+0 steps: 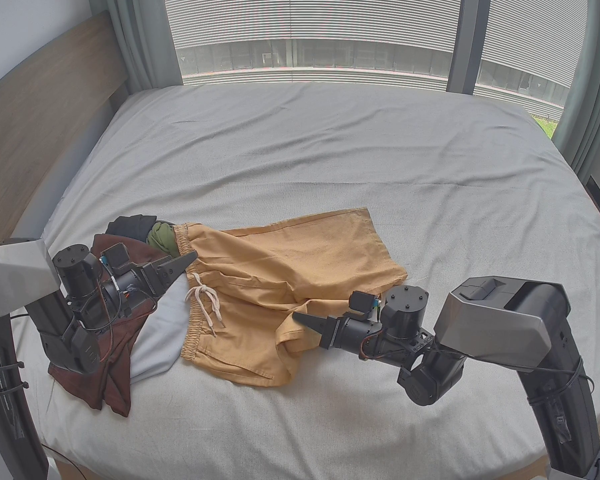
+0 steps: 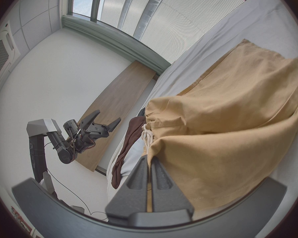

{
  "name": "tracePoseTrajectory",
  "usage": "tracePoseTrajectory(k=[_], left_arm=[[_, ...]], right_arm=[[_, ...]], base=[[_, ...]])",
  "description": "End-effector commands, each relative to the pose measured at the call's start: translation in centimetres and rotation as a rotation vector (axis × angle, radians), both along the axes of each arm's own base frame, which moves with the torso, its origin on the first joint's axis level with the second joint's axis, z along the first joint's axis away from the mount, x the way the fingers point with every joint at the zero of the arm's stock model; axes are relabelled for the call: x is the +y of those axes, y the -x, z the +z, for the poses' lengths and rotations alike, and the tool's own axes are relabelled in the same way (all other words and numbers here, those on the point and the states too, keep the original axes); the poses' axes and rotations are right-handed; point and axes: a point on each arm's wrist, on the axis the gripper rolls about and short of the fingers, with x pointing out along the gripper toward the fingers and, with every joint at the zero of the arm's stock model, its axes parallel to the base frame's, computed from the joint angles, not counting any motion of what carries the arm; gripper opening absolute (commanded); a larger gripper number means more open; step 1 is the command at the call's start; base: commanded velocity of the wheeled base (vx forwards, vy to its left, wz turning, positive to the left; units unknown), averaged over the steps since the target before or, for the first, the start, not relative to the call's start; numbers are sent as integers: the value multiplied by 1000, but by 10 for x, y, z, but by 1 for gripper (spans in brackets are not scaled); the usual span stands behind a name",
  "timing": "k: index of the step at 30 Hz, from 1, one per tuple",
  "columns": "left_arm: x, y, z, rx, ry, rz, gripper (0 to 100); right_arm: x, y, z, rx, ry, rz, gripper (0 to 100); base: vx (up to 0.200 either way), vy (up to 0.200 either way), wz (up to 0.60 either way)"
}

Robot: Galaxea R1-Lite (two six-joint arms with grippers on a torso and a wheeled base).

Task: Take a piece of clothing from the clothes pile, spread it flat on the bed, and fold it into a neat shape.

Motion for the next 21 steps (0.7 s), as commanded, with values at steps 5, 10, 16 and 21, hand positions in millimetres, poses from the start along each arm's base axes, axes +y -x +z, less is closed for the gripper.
tracePoseTrajectory(k=[5, 10, 16, 21], left_arm=[[0, 0, -1, 2, 2, 0, 100], [0, -1, 0, 1, 2, 0, 100], [-1, -1, -3, 7, 2, -2, 100], [-1, -1, -3, 8, 2, -3, 100]], right_arm=[[12, 5, -15, 16, 9, 30, 0], [13, 7, -17, 25, 14, 32, 100], [20, 15, -25, 54, 20, 55, 100], [22, 17, -30, 60, 24, 62, 100]], base=[[0, 0, 0], [0, 0, 0], [0, 0, 0], [0, 0, 0]])
